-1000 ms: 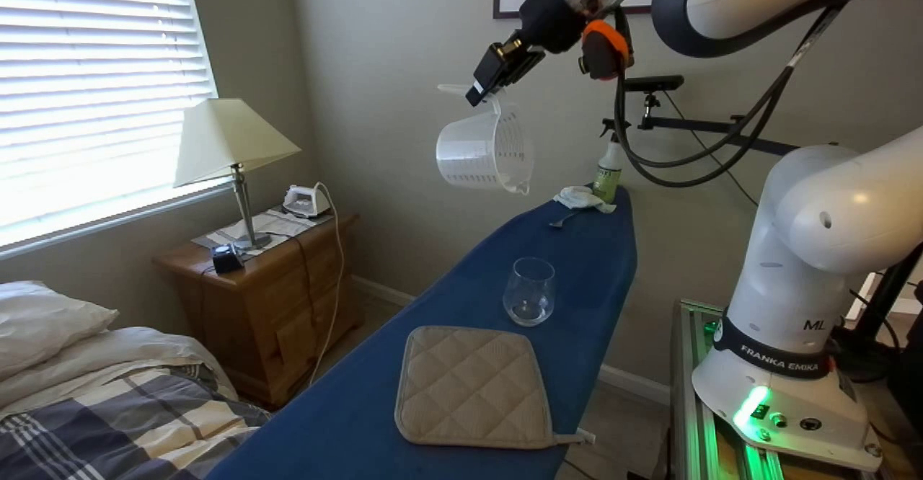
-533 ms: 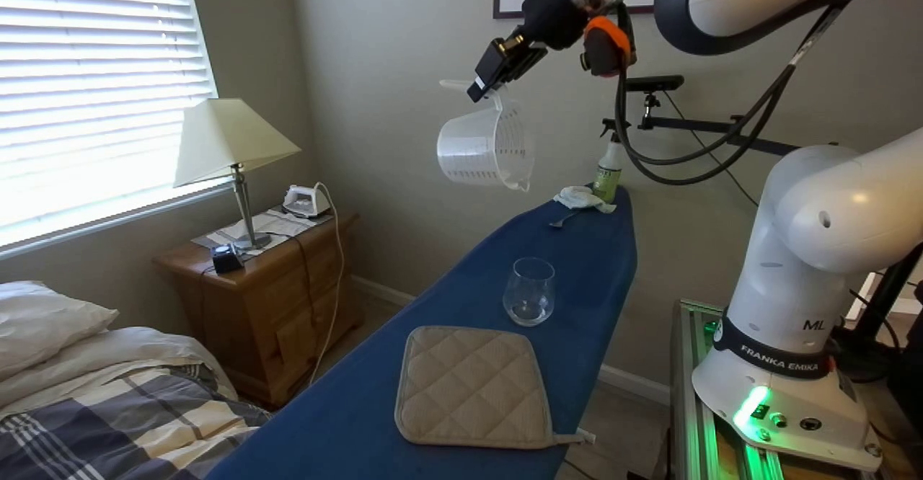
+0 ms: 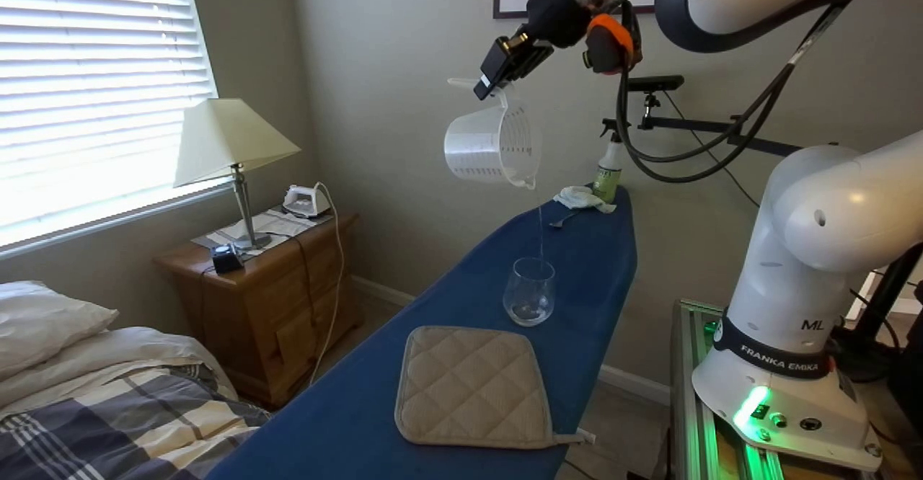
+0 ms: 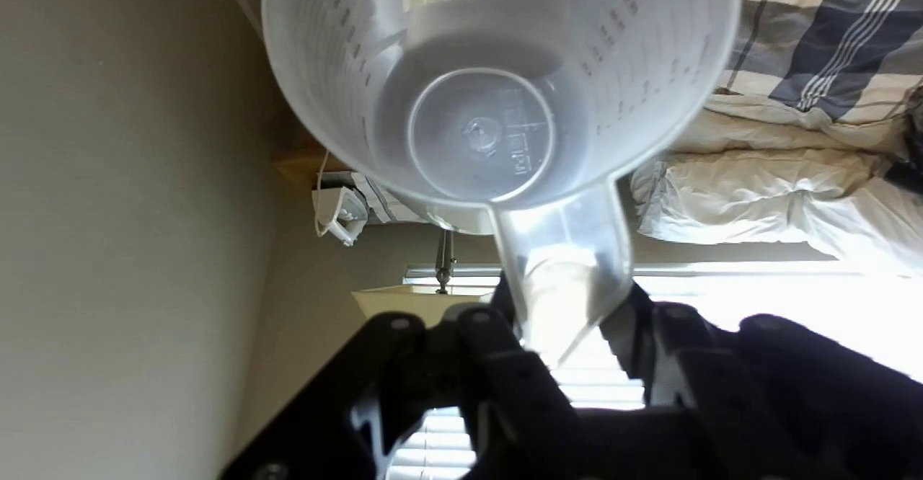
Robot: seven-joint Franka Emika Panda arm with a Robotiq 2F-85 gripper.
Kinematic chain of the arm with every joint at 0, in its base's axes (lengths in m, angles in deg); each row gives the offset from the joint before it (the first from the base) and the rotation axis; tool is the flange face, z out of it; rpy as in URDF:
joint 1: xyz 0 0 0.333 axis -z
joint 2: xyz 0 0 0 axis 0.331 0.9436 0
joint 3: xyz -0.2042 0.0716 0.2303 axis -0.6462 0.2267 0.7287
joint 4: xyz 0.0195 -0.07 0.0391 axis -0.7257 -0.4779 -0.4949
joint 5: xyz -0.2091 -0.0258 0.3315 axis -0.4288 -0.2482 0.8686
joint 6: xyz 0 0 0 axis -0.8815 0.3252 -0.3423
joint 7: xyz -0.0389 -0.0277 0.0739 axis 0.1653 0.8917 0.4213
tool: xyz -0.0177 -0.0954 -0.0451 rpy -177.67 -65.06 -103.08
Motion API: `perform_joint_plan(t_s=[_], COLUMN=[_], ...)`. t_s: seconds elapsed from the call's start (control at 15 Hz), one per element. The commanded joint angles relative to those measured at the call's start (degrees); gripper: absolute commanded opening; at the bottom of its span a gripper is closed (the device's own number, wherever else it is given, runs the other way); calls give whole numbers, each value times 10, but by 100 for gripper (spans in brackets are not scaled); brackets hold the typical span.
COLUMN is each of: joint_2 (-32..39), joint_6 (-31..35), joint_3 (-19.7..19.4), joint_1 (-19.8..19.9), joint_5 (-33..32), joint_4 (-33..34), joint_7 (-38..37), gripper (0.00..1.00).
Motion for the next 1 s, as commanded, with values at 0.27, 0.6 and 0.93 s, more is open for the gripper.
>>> perform_joint_plan(t_s=[0.27, 0.6, 0.93], joint_2=[-14, -11, -11], joint_6=[-12, -2, 0], joint_3=[7, 9, 11], joint_1=[10, 6, 5], joint_5=[-15, -13, -15], joint_4=[1, 1, 1], joint_7=[-23, -26, -23], gripper=[7, 7, 7])
